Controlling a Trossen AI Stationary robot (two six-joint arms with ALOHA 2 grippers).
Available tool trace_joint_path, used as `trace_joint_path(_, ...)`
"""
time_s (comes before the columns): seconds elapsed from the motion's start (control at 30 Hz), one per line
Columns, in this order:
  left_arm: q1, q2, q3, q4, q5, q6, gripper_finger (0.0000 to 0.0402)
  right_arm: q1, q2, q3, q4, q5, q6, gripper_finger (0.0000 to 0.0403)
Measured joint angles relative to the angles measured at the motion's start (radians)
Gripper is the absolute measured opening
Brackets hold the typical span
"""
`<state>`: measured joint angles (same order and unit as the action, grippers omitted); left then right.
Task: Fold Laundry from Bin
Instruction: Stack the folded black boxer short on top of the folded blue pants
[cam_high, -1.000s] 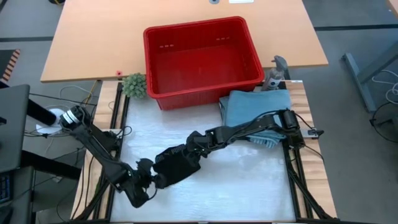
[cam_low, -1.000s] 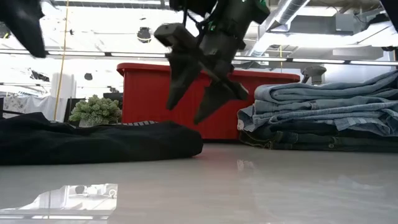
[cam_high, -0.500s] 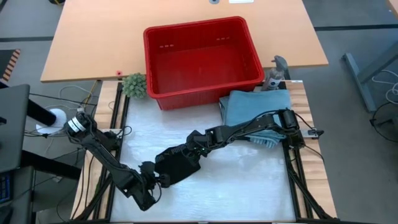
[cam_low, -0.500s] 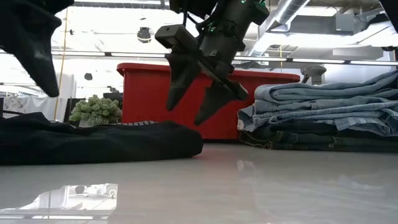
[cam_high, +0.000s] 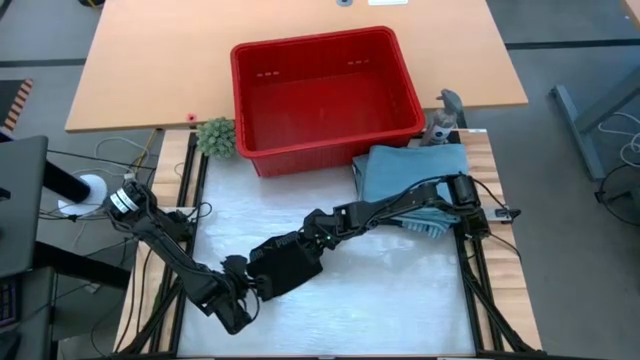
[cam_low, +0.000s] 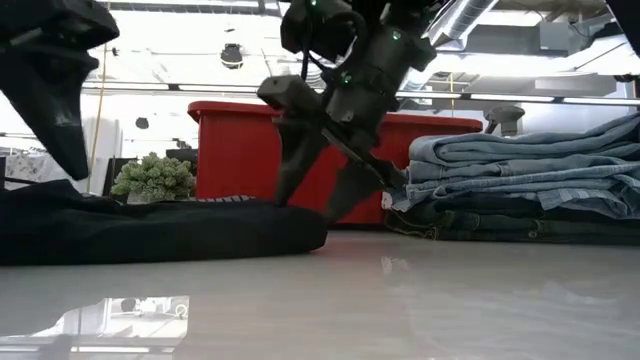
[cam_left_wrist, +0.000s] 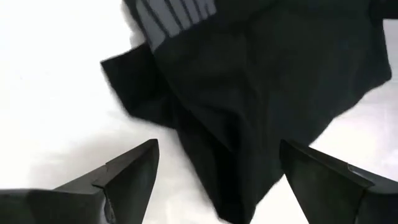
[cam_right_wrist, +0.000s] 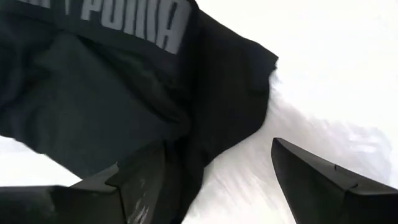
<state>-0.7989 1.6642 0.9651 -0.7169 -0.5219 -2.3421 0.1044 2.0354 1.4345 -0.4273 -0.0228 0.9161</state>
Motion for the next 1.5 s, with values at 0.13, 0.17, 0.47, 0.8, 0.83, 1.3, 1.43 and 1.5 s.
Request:
trace_joint_path(0.13,0.006,0.036,-0.001,0.015,-0.007,0.000,0.0321,-0.003,0.000,0.000,0.039,-0.003,0.000,0.0316)
trace_joint_path(0.17,0.007,0.042,-0.001,0.036,-0.009,0.000,0.0321,-0.003,0.000,0.001,0.048,-0.006,0.001,0.0316)
trace_joint_path(0.47,0.019,0.040,-0.045,0.109,-0.040,0.003,0.0321,0.006,0.023,0.002,0.081,-0.016,0.012,0.0316)
trace_joint_path(0.8,0.050,0.034,-0.124,0.242,-0.051,0.019,0.0312,0.012,0.076,0.005,0.123,-0.076,0.043,0.0307)
trace_joint_path(0.83,0.058,0.034,-0.128,0.252,-0.051,0.026,0.0305,0.012,0.076,0.005,0.121,-0.076,0.050,0.0299)
trace_joint_path(1.3,0.137,0.086,-0.152,0.311,-0.088,0.122,0.0066,-0.010,0.080,0.002,0.092,-0.086,0.017,0.0030)
trace_joint_path(1.43,0.140,0.087,-0.154,0.326,-0.129,0.144,0.0011,-0.010,0.080,0.002,0.079,-0.089,0.003,0.0029)
trace_joint_path(1.5,0.145,0.070,-0.155,0.328,-0.135,0.148,0.0007,-0.010,0.076,0.002,0.070,-0.095,0.002,0.0029)
